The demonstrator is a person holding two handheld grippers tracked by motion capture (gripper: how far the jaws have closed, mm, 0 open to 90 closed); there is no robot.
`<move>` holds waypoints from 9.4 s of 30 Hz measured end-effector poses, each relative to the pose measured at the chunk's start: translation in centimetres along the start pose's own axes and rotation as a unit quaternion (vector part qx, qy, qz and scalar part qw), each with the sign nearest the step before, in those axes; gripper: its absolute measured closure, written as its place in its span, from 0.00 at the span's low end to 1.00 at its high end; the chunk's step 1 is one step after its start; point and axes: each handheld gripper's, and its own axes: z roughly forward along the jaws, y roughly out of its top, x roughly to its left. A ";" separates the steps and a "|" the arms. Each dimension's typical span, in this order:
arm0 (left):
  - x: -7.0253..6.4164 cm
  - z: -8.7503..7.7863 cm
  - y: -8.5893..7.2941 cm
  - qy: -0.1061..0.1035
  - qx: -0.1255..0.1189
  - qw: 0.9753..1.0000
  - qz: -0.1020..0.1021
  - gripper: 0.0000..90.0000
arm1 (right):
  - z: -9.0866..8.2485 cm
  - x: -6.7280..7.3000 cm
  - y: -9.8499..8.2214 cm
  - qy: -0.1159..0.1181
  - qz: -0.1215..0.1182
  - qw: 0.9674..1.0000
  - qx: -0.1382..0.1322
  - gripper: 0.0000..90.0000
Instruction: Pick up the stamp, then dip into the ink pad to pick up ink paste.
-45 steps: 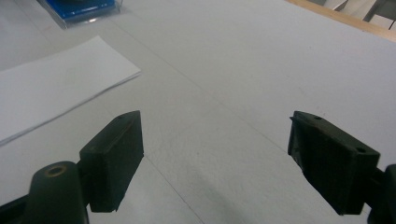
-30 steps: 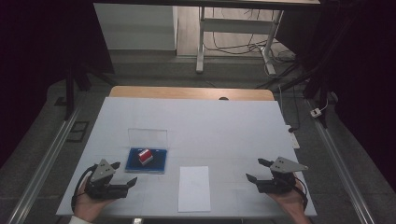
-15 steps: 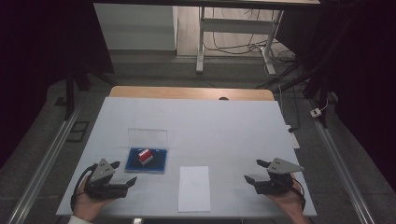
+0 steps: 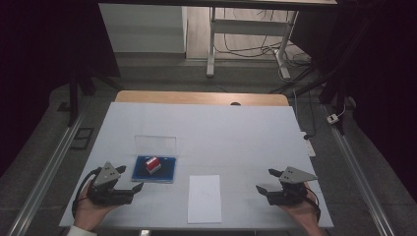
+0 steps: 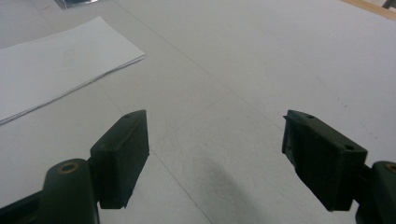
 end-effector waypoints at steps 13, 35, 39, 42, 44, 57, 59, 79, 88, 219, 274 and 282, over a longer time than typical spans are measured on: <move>0.8 1.5 2.5 0.002 0.028 1.000 0.004 0.20 | 0.3 0.2 -0.1 0.003 -0.003 1.000 0.012 0.26; 1.2 5.3 6.4 -0.013 0.080 0.996 0.030 0.26 | 0.2 0.1 -0.2 -0.001 -0.003 1.000 0.011 0.27; 1.3 6.0 6.7 -0.016 0.091 0.995 0.029 0.27 | -0.1 -0.1 -0.3 -0.004 0.001 1.000 0.008 0.27; 1.2 6.6 6.7 -0.010 0.102 0.994 0.031 0.29 | 0.0 0.0 -0.3 -0.003 0.001 1.000 0.008 0.27; 1.1 6.8 6.7 -0.008 0.106 0.994 0.035 0.30 | 0.0 0.0 -0.3 -0.003 0.002 1.000 0.008 0.27; 1.2 7.4 6.6 -0.016 0.110 0.993 0.042 0.57 | 0.0 0.0 -0.4 -0.005 0.000 1.000 0.013 0.27; 1.2 7.4 6.6 -0.009 0.108 0.993 0.048 0.61 | 0.0 0.0 -0.4 -0.005 0.000 1.000 0.013 0.27; 1.6 7.6 6.4 -0.025 0.115 0.992 0.044 0.77 | -0.2 -0.1 -0.5 -0.010 0.002 1.000 0.013 0.28; 1.5 7.5 6.5 -0.023 0.115 0.992 0.046 0.78 | -0.2 -0.1 -0.6 -0.006 0.001 1.000 0.016 0.28; 1.0 8.1 6.4 -0.011 0.138 0.990 0.039 0.79 | -0.6 0.2 -1.1 -0.004 0.004 1.000 0.016 0.29; 1.4 3.0 8.9 -0.030 0.040 0.998 0.048 0.78 | -0.8 0.2 -1.3 -0.008 0.004 1.000 0.021 0.29; 2.2 4.3 8.0 -0.035 0.061 0.997 0.033 0.78 | -0.7 0.2 -1.4 -0.010 0.003 1.000 0.023 0.29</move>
